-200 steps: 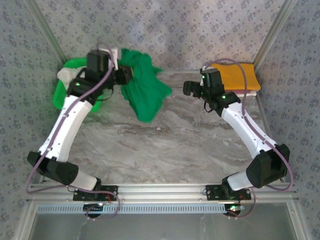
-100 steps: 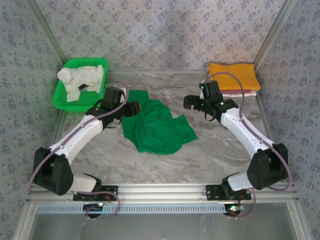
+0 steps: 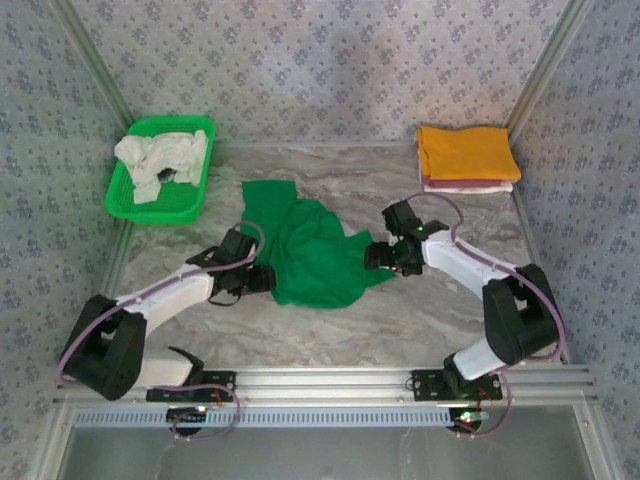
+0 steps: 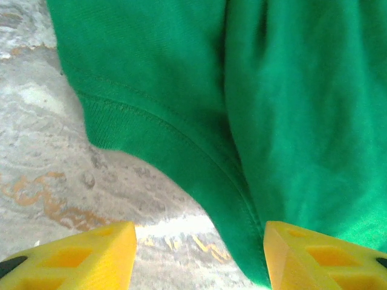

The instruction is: Fold and stack the t-shirts

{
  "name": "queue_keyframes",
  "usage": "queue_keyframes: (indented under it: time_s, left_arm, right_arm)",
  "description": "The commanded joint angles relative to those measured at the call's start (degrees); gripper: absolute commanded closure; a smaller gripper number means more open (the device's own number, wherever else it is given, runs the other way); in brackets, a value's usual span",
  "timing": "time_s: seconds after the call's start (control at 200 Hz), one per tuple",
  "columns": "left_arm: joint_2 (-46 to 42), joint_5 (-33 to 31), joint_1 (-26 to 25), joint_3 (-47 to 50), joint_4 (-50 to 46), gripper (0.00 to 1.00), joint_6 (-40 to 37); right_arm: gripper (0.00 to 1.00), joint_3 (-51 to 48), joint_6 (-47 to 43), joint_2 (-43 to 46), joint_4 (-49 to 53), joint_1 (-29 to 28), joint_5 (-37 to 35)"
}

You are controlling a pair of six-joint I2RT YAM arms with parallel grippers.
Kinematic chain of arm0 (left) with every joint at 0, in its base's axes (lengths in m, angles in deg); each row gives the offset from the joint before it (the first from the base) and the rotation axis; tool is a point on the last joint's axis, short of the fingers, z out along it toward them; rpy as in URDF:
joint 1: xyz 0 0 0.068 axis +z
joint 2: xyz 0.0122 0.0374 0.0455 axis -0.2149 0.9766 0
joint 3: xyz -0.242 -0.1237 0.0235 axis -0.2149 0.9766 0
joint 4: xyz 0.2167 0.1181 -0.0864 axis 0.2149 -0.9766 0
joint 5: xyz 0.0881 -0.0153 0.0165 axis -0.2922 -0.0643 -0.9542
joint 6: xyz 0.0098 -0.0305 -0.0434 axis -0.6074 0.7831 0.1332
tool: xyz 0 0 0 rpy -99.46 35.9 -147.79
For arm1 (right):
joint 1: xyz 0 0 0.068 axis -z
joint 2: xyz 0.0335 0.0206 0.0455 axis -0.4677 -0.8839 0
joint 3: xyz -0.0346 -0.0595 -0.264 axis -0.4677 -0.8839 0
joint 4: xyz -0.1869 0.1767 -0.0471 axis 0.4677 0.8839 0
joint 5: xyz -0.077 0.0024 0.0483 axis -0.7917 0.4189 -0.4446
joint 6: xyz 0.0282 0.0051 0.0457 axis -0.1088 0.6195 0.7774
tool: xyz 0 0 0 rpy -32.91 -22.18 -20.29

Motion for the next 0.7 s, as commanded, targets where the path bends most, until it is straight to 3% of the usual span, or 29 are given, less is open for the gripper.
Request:
queue_keyframes:
  time_s: [0.0,0.06,0.15,0.26,0.335,0.455,0.535,0.605,0.695]
  left_arm:
    - [2.8,0.3,0.2,0.4,6.9,0.45,-0.1]
    - [4.3,0.3,0.2,0.8,10.0,0.48,-0.1]
    - [6.0,-1.6,0.4,0.9,12.7,0.62,-0.4]
    - [6.7,-3.0,0.9,-0.1,12.6,0.86,-1.0]
    - [5.2,-4.5,1.1,-0.6,11.2,1.00,-1.8]
    - [0.7,-6.2,3.1,-1.7,7.4,1.00,-2.3]
    - [-3.0,-5.5,5.0,-3.2,4.6,1.00,-3.2]
    - [-5.9,-5.5,5.9,-5.0,1.7,1.00,-4.4]
    - [-8.1,-5.0,6.3,-7.9,-1.9,1.00,-5.9]
  right_arm:
    - [0.14,-1.5,0.9,-3.1,-1.9,-0.5,1.3]
    - [0.17,-1.5,0.9,-4.8,-4.1,-0.5,2.3]
    - [0.24,-1.4,1.2,-7.3,-7.6,-0.7,3.4]
    - [0.51,0.7,1.2,-9.6,-9.3,-0.6,4.3]
    - [0.60,1.1,1.2,-9.5,-10.5,-0.7,3.8]
    - [0.85,1.2,0.6,-7.4,-11.5,-0.1,3.3]
    - [0.90,0.6,0.1,-4.4,-12.5,0.5,3.9]
    - [1.00,0.8,-0.3,-2.1,-12.0,0.6,4.3]
    - [1.00,1.0,-0.3,0.3,-10.6,0.7,4.5]
